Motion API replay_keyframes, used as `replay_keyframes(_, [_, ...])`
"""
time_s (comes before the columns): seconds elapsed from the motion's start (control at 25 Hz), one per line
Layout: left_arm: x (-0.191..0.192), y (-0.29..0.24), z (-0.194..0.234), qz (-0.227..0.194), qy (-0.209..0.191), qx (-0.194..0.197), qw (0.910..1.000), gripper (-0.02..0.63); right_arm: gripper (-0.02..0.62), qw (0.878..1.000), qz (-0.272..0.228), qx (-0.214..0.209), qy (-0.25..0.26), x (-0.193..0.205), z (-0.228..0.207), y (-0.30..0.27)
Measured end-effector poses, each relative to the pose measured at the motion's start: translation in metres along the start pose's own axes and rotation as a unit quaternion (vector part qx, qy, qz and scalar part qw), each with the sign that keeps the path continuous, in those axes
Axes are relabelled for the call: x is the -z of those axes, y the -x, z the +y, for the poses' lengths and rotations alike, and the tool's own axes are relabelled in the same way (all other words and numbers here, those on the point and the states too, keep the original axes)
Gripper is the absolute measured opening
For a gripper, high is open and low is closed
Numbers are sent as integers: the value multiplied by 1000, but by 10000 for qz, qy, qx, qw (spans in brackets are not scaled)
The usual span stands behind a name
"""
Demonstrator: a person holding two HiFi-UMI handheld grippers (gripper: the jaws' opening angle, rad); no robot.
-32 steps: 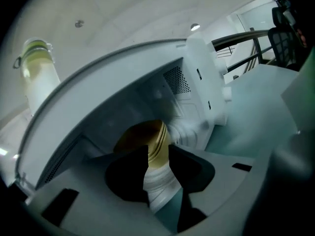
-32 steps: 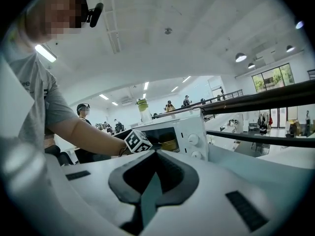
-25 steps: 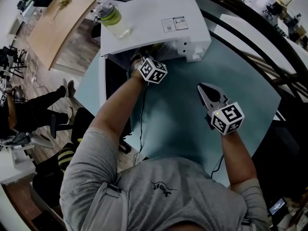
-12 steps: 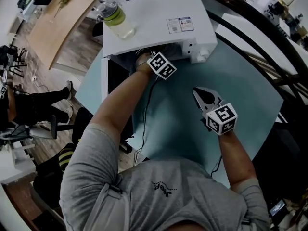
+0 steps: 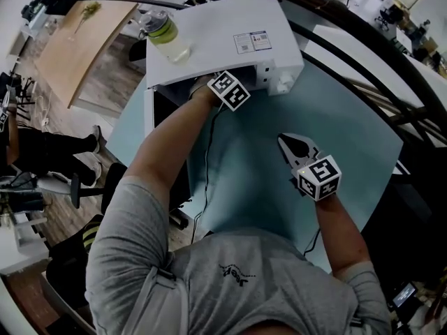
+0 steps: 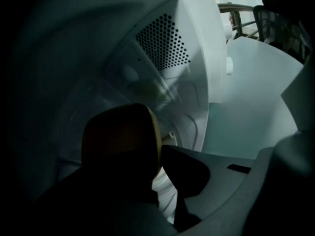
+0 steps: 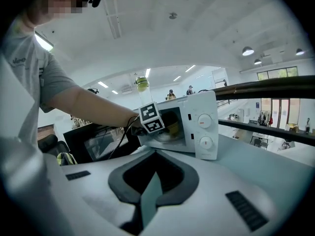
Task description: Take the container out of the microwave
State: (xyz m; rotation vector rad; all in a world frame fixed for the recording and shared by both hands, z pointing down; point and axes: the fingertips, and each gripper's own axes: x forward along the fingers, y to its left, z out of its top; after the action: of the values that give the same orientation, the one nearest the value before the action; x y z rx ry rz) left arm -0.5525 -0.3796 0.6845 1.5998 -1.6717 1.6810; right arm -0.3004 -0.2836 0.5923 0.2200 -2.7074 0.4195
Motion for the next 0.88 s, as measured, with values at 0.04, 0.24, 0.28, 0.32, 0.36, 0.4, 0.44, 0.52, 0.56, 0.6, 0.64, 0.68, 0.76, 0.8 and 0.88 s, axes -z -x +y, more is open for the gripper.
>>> replay_keyframes(0.04, [-1,3,-2,-13,-27,55,10000,44,17,10000,-8,39,1,-1,-1,3])
replay_keyframes(0.24, [0,17,-22,-16,82,458,9989,43,17,9999,-17,133,18,-1,2,17])
replay_keyframes(0.28, [1,20,-26,-4,100,538,9985,43,17,9999,-18,138,29,-2,4,18])
replay_keyframes(0.32, [2,23,-31,9,103,610,9981,43,17,9999,-21,144,39,-2,6,20])
replay_keyframes(0.36, [4,27,-37,17,100,682,9976,43,17,9999,-26,148,49,-3,9,22])
replay_keyframes(0.4, [6,31,-43,17,98,758,9971,43,17,9999,-35,149,63,-4,12,25])
replay_keyframes(0.44, [8,36,-50,14,96,837,9964,43,17,9998,-47,147,82,-4,16,27])
replay_keyframes(0.52, [11,46,-63,5,91,976,9952,43,17,9998,-76,143,129,-7,22,33])
replay_keyframes(0.56, [13,51,-68,-5,83,1029,9947,43,17,9997,-94,144,151,-8,25,35])
replay_keyframes(0.6, [14,57,-74,-18,68,1078,9941,43,17,9997,-114,146,168,-9,27,38])
replay_keyframes(0.64, [16,63,-81,-32,46,1130,9936,43,17,9996,-134,148,182,-10,30,41])
replay_keyframes(0.68, [18,70,-89,-47,21,1188,9929,41,17,9996,-155,148,194,-11,32,45])
replay_keyframes(0.76, [21,87,-108,-77,-30,1316,9913,41,17,9994,-203,142,224,-11,38,56])
replay_keyframes(0.8, [23,96,-118,-95,-60,1377,9904,41,17,9993,-230,141,241,-11,41,62])
replay_keyframes(0.88, [25,117,-139,-142,-137,1467,9890,41,17,9991,-299,150,272,-11,45,77])
